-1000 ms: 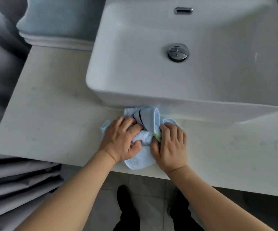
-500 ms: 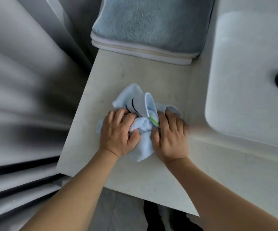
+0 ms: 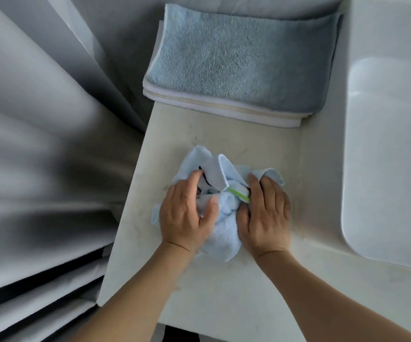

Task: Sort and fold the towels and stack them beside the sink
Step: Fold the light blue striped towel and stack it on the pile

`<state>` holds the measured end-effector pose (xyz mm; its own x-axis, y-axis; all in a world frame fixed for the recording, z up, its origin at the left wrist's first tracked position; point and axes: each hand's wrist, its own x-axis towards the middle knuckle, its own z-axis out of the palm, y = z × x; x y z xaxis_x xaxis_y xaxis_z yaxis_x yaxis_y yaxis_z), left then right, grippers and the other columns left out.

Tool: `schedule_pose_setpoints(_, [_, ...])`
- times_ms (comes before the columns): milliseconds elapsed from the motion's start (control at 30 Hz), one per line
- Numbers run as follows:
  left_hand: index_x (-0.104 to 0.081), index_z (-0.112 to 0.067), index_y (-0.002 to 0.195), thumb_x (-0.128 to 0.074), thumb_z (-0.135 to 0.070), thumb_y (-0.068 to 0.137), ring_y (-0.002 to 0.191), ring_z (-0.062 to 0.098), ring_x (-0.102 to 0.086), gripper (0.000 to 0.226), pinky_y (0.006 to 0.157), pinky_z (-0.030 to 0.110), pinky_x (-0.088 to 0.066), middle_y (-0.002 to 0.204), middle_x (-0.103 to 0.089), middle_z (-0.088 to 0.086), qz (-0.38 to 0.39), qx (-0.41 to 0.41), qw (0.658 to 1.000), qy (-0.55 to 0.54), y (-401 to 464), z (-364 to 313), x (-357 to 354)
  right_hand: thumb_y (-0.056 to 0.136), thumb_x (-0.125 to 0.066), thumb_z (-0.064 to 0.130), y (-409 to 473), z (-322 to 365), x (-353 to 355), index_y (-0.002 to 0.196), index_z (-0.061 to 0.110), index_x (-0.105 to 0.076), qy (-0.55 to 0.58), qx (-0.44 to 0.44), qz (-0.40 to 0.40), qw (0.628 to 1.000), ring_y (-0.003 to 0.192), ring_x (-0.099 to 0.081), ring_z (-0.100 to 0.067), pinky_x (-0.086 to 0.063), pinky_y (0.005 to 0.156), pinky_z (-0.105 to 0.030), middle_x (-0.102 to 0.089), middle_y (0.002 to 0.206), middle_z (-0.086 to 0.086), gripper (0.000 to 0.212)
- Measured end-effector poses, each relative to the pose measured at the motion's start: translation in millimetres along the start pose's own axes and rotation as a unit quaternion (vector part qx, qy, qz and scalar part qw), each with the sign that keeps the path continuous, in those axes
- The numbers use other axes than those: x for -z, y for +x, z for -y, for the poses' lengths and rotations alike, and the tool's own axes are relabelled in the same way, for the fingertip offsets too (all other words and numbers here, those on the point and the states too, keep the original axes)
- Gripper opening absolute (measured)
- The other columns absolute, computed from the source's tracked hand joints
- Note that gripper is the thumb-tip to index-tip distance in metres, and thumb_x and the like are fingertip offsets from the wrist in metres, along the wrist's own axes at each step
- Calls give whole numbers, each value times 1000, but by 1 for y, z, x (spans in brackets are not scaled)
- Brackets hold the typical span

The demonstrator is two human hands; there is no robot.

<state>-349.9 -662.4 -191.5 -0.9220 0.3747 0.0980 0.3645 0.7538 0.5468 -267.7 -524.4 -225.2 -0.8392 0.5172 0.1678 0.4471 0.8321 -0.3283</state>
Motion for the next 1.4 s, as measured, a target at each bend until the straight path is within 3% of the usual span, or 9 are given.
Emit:
schedule_pose_setpoints(67, [-56,-24,128,-50,-68,78,85,21,-63,67,64,25,-40,93,-69,-4,46,23,998,34,18,-3,7,88,-39,32,0,1,2,141,10,-48,2,-24,0,1000,126,-43,-31,-29,109,-43,-53,137,-17,59])
schedule_pose_setpoints(167, [-54,-25,113,-54,-78,71,73,23,-66,68,56,26,-36,78,-67,-6,131,-20,985,108,42,-3,12,88,-38,30,1,1,2,143,8,-45,3,-37,-11,999,131,-43,-33,-30,112,-45,-50,141,-17,60])
schedule_pose_setpoints(267, [-42,-21,97,-54,-59,84,70,29,-62,42,57,30,-37,71,-57,-3,189,-46,967,167,59,-7,17,88,-37,29,3,0,0,144,5,-44,3,-60,-13,998,135,-42,-33,-29,114,-46,-48,144,-17,62])
schedule_pose_setpoints(333, [-46,-20,90,-49,-40,92,74,31,-59,20,62,31,-36,74,-55,-1,224,-29,965,134,63,-6,23,88,-36,29,4,1,0,145,4,-42,4,-72,-13,997,137,-39,-30,-27,115,-46,-46,146,-15,62])
schedule_pose_setpoints(400, [-56,-20,86,-48,-30,92,77,30,-58,14,64,30,-35,79,-60,2,252,-8,960,122,61,0,29,89,-34,29,4,2,2,146,6,-41,6,-80,-7,997,138,-38,-28,-26,116,-46,-44,149,-13,62])
schedule_pose_setpoints(567, [-57,-10,79,-47,-27,84,67,33,-56,20,57,32,-33,73,-60,7,146,-83,980,106,52,45,26,96,-27,43,2,-1,2,149,12,-36,10,-114,-4,993,138,-37,-33,-23,116,-48,-37,154,-13,62])
schedule_pose_setpoints(700, [-59,-7,78,-41,-26,76,64,33,-51,26,62,34,-29,72,-56,10,75,-112,987,92,51,63,16,100,-26,34,5,-3,-3,143,5,-46,14,-128,-32,991,134,-43,-33,-25,116,-43,-47,146,-15,55])
schedule_pose_setpoints(900, [-59,-7,84,-41,-27,78,73,32,-45,27,64,39,-33,85,-52,13,71,-85,988,103,61,58,9,97,-34,26,6,-4,-5,137,8,-55,-14,-123,-35,992,131,-46,-34,-29,115,-45,-50,143,-15,49])
schedule_pose_setpoints(1400, [-58,-8,84,-41,-36,78,77,33,-48,33,70,42,-35,85,-52,12,91,-61,980,165,82,51,0,93,-32,28,11,0,-1,142,12,-48,-40,-140,4,989,135,-38,-31,-23,116,-42,-45,147,-13,54])
